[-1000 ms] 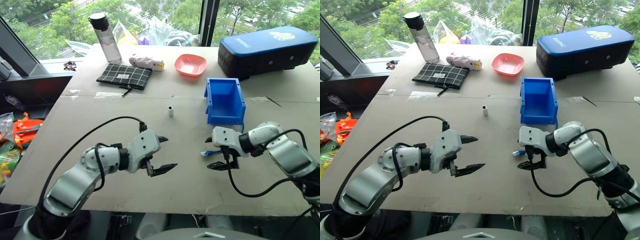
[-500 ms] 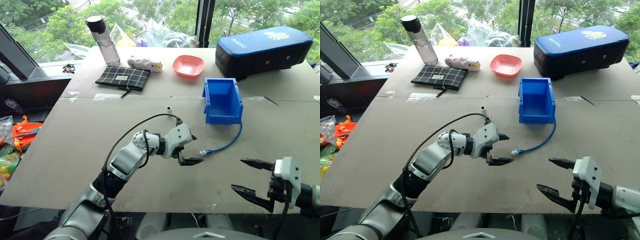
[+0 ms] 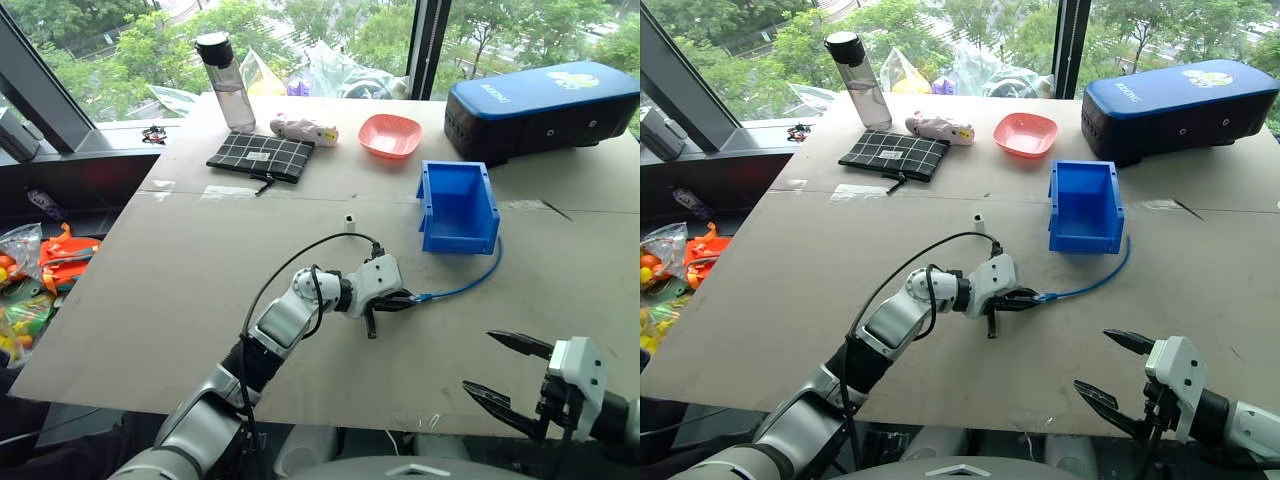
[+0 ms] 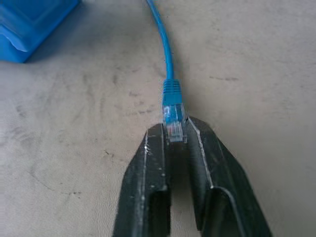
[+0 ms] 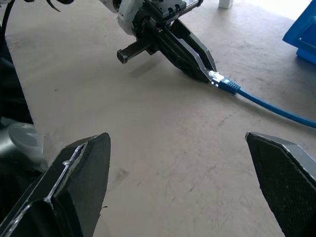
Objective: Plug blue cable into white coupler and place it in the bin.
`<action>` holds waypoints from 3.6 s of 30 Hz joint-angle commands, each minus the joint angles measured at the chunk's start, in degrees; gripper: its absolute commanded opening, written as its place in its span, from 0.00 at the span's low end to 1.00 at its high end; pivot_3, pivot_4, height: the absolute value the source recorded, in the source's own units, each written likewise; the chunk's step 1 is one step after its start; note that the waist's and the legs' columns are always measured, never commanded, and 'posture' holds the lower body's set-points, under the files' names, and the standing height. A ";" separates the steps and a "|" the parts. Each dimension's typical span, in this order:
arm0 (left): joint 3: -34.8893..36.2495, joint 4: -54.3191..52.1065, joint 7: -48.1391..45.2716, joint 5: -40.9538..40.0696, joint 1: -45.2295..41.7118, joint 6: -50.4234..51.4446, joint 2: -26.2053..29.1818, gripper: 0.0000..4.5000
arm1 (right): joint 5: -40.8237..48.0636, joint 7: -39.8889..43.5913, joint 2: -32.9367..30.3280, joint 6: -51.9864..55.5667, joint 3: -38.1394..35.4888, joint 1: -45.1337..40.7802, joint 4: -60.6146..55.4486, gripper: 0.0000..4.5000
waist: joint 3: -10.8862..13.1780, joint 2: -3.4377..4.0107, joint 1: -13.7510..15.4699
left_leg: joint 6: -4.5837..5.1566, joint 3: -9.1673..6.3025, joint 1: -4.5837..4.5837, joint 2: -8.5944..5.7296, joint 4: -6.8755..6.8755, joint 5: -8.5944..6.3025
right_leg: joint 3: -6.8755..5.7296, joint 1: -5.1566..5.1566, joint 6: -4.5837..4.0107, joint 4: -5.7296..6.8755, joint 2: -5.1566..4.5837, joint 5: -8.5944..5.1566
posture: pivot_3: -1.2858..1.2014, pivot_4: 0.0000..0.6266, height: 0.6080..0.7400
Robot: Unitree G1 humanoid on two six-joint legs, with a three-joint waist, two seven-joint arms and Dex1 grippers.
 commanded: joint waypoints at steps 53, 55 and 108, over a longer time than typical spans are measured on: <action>27.04 -7.88 11.25 -15.59 6.29 10.13 19.24 0.99 | 49.25 -29.90 18.05 12.59 12.39 -18.99 1.23 0.00 | 0.07 0.28 -1.57 | -0.32 -0.25 0.00 0.04 -0.73 0.19 | 0.21 -0.62 -0.08 0.03 0.09 0.04 | 0.52 0.24 0.97; 25.44 -2.34 9.99 -12.70 4.03 5.11 17.97 0.99 | 48.83 -29.73 18.45 12.31 12.70 -19.87 1.85 0.00 | 0.05 0.20 -1.27 | -0.30 -0.25 -0.03 0.02 -0.70 0.18 | 0.21 -0.61 -0.08 0.02 0.07 0.04 | 0.52 0.24 0.97; 25.58 65.50 0.76 8.43 -32.79 -28.56 7.03 0.87 | 42.62 -30.81 18.15 6.27 14.20 -7.86 -5.93 0.00 | 0.05 -0.28 -3.35 | -0.27 -0.63 -0.11 -0.35 0.02 0.18 | -0.11 -0.64 0.02 0.82 0.16 0.01 | 0.52 0.24 0.97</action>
